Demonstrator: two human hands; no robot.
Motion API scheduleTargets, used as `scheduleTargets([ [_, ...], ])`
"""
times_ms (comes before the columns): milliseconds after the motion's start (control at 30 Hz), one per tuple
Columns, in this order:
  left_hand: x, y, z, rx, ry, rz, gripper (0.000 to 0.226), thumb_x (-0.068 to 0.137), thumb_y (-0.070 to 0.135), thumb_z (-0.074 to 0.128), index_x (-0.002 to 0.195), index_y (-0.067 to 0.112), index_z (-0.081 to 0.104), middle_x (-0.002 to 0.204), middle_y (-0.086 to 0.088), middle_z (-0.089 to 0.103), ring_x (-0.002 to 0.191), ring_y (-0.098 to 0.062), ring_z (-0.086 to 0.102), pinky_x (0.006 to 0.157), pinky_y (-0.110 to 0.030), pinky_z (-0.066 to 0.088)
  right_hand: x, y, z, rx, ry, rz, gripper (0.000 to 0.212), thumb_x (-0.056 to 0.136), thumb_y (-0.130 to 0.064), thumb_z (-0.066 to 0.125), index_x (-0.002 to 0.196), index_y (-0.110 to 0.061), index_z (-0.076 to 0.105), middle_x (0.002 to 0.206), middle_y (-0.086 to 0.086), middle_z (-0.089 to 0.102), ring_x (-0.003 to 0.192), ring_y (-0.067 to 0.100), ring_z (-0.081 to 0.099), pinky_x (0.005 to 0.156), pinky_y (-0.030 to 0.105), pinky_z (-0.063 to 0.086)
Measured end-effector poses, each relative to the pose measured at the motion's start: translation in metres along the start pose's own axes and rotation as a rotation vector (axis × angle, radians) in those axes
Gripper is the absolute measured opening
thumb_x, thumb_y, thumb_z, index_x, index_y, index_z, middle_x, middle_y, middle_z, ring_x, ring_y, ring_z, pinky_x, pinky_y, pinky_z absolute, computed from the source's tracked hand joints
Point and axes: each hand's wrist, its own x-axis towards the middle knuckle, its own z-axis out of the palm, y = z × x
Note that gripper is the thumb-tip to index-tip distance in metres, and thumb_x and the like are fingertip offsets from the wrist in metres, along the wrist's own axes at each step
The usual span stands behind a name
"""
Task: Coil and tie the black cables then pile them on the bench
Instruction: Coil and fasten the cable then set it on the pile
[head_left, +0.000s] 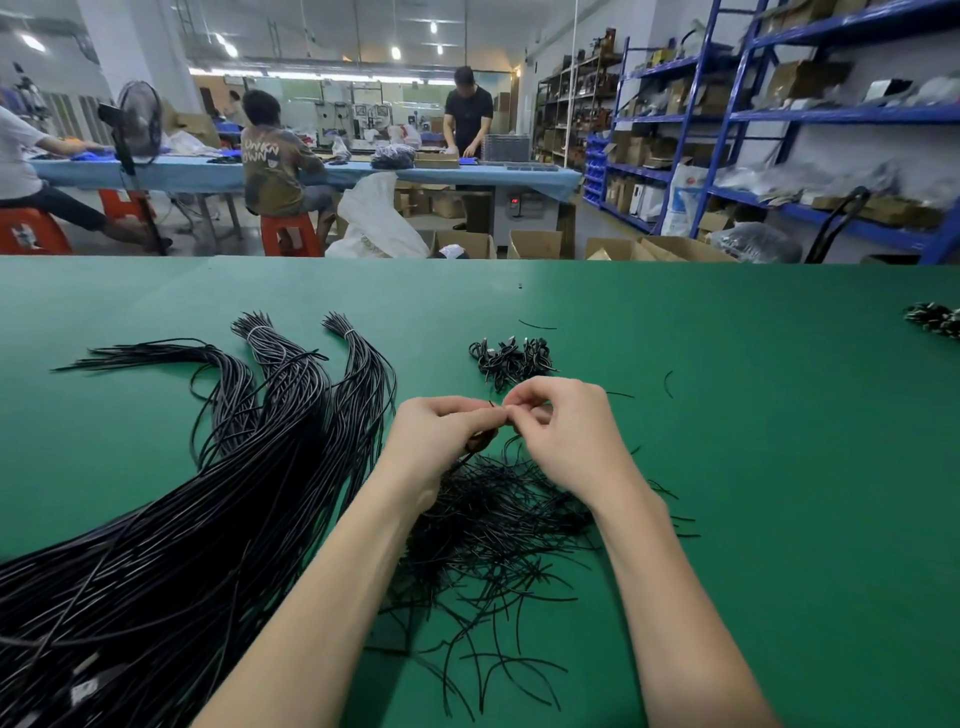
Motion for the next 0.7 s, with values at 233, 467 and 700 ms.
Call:
scheduleTargets([
  [233, 0.000, 0.000, -0.004, -0.200, -0.072, -0.086, 0.006, 0.077, 0.002, 0.080, 0.082, 0.002, 0.078, 0.081, -0.012, 0.076, 0.077, -0.019, 0.067, 0.077, -0.026, 0.052, -0.003, 0.005, 0.000, 0.137, -0.047, -0.048, 0.018, 0.093, -0.012, 0.073, 0.085, -0.028, 0.071, 0.064, -0.024, 0.066, 0.059, -0.002, 0.063, 0.063, 0.006, 0.046],
  [467, 0.001, 0.000, -0.003, -0.201, -0.057, -0.019, 0.025, 0.054, 0.017, 0.092, 0.075, 0.009, 0.081, 0.076, -0.009, 0.076, 0.067, -0.014, 0.067, 0.065, -0.019, 0.053, -0.003, 0.008, -0.008, 0.215, -0.076, -0.042, 0.015, 0.087, -0.015, 0.081, 0.082, -0.028, 0.075, 0.064, -0.021, 0.070, 0.054, -0.004, 0.063, 0.061, 0.005, 0.045],
  [700, 0.002, -0.001, 0.000, -0.269, -0.055, -0.013, 0.017, 0.073, 0.009, 0.085, 0.088, 0.003, 0.078, 0.083, -0.012, 0.077, 0.078, -0.018, 0.071, 0.074, -0.022, 0.055, -0.002, 0.009, 0.000, 0.204, 0.021, -0.104, 0.023, 0.088, -0.018, 0.080, 0.080, -0.037, 0.072, 0.078, -0.017, 0.074, 0.075, -0.002, 0.071, 0.069, 0.009, 0.053],
])
